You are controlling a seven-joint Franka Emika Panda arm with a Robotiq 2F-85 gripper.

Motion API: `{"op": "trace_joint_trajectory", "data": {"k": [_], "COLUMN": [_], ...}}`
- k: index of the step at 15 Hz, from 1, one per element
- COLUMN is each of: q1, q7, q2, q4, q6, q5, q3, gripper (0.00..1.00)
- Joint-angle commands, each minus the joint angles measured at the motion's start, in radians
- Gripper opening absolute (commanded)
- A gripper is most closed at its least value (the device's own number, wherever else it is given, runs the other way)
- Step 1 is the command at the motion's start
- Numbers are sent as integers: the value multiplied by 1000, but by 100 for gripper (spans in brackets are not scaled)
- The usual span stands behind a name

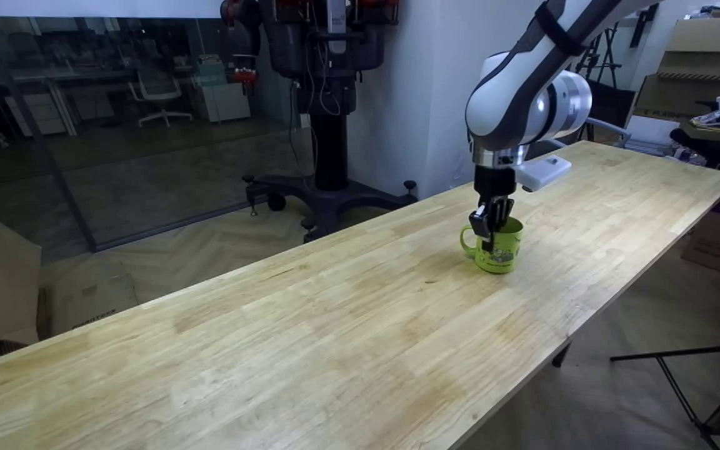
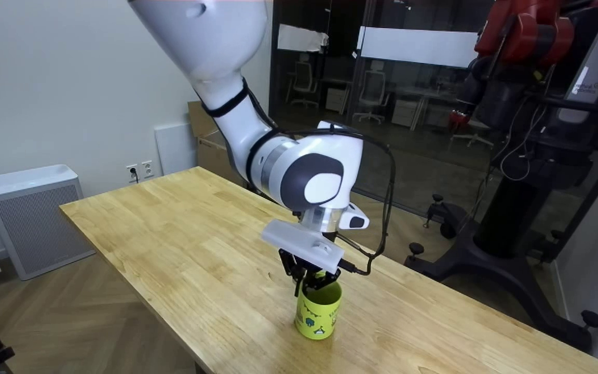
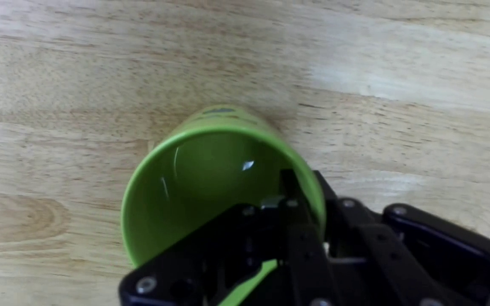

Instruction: Move the mug backwards

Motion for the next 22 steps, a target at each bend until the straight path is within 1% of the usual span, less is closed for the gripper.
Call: {"op": "trace_joint_trajectory", "data": {"k": [1, 5, 7, 10, 13, 18, 22], "q1": [60, 122, 141, 137, 133, 145, 142], "q7": [76, 126, 154, 167, 168, 196, 214], "q2": [-24, -15, -11, -4, 13, 71, 140], "q4": [29, 74, 94, 130, 164, 240, 307], "q6": [-66, -82, -68, -80, -98, -174, -198], "q5": [-37, -64, -50, -2, 37, 45, 46], "q3": [-12, -12, -1, 30, 48, 34, 29], "gripper": [3, 3, 3, 3, 3, 3, 3]}}
